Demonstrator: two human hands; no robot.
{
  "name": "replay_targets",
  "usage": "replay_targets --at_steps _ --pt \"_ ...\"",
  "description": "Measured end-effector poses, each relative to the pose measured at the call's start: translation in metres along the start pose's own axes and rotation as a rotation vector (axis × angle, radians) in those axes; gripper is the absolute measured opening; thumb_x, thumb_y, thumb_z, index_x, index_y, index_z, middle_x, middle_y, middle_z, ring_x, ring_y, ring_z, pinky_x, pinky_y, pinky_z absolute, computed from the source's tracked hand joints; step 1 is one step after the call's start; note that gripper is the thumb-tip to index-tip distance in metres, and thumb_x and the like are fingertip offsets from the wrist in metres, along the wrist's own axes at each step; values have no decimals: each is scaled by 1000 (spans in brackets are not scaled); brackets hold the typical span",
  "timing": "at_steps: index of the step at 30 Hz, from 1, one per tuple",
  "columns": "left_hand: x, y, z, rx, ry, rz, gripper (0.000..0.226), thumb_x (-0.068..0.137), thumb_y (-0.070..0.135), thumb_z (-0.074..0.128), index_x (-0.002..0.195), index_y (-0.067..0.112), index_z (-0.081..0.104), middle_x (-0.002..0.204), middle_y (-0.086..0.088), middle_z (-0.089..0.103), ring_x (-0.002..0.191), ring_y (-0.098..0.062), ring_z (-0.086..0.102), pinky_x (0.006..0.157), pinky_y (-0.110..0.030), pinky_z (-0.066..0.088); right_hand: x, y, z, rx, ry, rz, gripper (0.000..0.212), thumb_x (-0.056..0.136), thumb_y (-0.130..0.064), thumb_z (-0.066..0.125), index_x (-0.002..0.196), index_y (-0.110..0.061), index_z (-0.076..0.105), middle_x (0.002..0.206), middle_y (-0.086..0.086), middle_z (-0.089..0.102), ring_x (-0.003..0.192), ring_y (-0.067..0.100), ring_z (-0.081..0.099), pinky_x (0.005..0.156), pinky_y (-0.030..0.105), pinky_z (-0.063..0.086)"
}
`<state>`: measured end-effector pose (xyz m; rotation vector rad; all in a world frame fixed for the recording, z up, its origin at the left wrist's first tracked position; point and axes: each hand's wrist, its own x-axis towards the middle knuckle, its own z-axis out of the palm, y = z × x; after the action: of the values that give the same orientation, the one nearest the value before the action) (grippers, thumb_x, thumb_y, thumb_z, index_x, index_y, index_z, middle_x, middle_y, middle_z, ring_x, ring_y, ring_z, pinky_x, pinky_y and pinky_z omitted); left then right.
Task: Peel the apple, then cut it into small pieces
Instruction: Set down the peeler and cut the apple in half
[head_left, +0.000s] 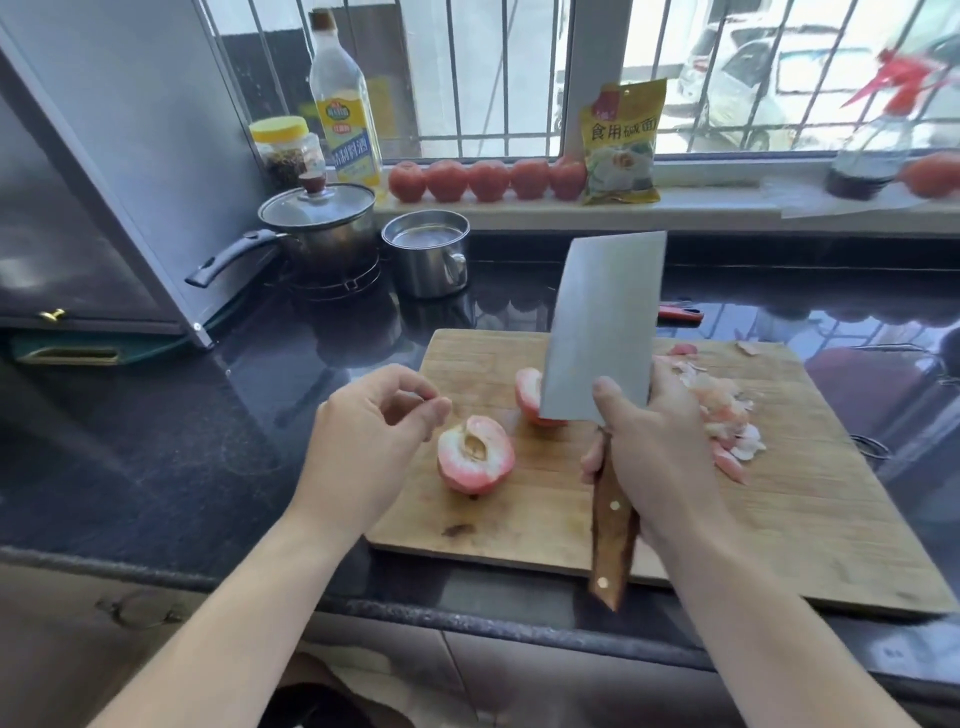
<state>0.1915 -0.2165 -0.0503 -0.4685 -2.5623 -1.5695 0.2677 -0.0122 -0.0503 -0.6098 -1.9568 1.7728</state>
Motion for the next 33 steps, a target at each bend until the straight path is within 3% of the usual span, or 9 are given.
replay_targets --at_steps 3,5,10,14,19,22,25,29,33 --pt "13 29 30 119 -163 128 12 89 21 79 81 28 75 76 14 73 78 3 65 71 -8 43 15 -3 -51 21 126 5 10 97 -14 54 105 -16 60 56 9 58 39 26 53 49 49 53" --pt "23 59 66 231 -285 245 9 91 23 76 85 29 76 78 19 69 79 4 61 70 -9 39 18 -1 -86 -1 221 13 13 96 -10 53 103 -14 62 54 4 59 39 23 54 45 39 53" --pt "54 107 170 445 -506 375 14 90 14 72 84 27 71 96 2 73 94 -21 67 82 -35 55 9 8 -145 -69 324 52 10 96 -15 52 101 -20 58 74 9 64 42 26 57 54 47 54" --pt "66 120 198 618 -636 414 12 95 16 68 104 22 73 107 -1 72 100 -24 67 87 -37 55 0 9 -163 -122 303 68 11 97 -15 50 103 -18 58 79 12 65 42 27 58 52 43 52" --pt "76 117 124 547 -450 290 32 103 32 54 133 24 64 123 -1 71 111 -24 63 95 -37 49 -1 5 -151 -173 236 74 14 96 -15 48 105 -18 58 83 13 69 42 27 60 47 55 53" --pt "67 80 54 517 -301 145 29 101 36 60 125 24 71 136 3 60 127 -19 53 105 -34 41 2 0 -130 -112 143 65 19 98 -9 48 104 -20 61 75 9 71 42 27 54 40 34 49" --pt "34 36 9 489 -171 -78 39 99 48 59 131 27 65 128 4 62 111 -14 56 89 -32 44 6 -3 -105 -169 31 23 15 98 -9 50 106 -16 61 64 27 64 39 25 54 39 28 45" --pt "-4 3 12 476 -263 -320 51 92 71 50 114 29 70 114 8 69 106 -16 61 84 -34 48 8 0 -70 -198 -110 -33 12 97 -10 53 104 -17 60 58 19 54 39 30 53 47 48 52" --pt "-17 3 31 308 -316 -240 28 88 53 70 106 32 68 102 12 67 96 -8 63 84 -26 53 7 1 -54 -251 -188 -113 12 98 -9 52 104 -17 59 49 20 53 37 33 53 43 38 46"
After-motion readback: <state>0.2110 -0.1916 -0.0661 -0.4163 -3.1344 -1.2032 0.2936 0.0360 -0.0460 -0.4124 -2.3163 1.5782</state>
